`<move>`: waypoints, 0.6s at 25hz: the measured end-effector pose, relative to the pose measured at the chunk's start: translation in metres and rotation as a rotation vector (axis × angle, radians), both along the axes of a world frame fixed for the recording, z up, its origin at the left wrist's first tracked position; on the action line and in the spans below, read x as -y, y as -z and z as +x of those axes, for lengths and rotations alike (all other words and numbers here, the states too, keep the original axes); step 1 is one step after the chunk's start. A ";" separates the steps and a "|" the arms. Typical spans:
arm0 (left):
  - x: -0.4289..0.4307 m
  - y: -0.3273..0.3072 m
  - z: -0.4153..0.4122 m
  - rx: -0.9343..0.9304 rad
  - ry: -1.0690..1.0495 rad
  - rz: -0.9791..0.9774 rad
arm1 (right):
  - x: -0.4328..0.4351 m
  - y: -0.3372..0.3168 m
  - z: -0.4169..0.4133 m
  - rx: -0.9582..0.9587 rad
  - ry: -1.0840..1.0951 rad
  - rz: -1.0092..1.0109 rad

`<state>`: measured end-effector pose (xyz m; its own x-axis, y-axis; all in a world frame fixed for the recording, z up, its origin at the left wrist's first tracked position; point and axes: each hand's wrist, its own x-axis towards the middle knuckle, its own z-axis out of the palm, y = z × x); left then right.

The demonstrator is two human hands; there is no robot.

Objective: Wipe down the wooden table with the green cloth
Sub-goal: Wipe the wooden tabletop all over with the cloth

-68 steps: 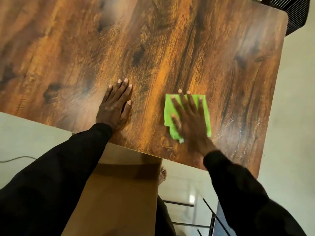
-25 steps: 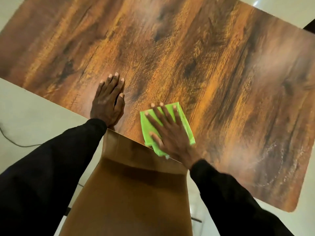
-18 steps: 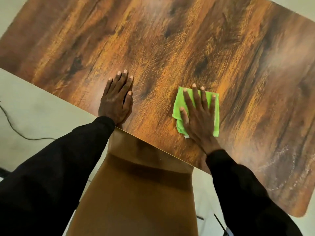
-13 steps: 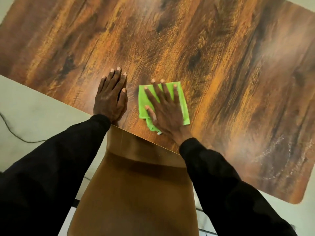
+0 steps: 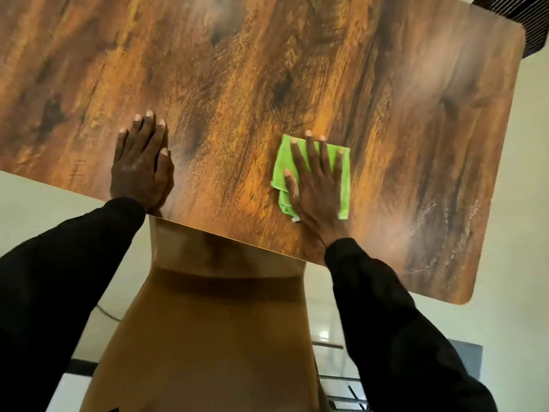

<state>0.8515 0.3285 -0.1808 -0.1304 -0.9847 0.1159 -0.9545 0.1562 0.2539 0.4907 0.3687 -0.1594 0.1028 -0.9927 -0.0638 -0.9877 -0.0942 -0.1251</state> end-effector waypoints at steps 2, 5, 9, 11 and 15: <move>-0.004 0.000 -0.003 0.016 0.032 0.017 | -0.019 0.002 0.013 0.012 -0.192 0.018; -0.012 -0.004 -0.041 -0.015 0.106 0.010 | -0.074 0.006 -0.020 0.021 -0.318 0.032; -0.043 -0.009 -0.135 -0.028 0.170 0.076 | -0.062 -0.001 -0.094 -0.022 -0.027 0.027; -0.054 -0.008 -0.175 -0.047 0.137 0.082 | -0.013 -0.005 -0.114 -0.005 0.126 0.022; -0.061 -0.001 -0.206 -0.061 0.078 0.062 | 0.040 -0.004 -0.090 -0.012 0.079 0.020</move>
<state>0.6451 0.3893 -0.1795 -0.2018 -0.9773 0.0652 -0.9224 0.2120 0.3229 0.4004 0.3287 -0.1551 0.0234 -0.9962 -0.0842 -0.9933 -0.0137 -0.1147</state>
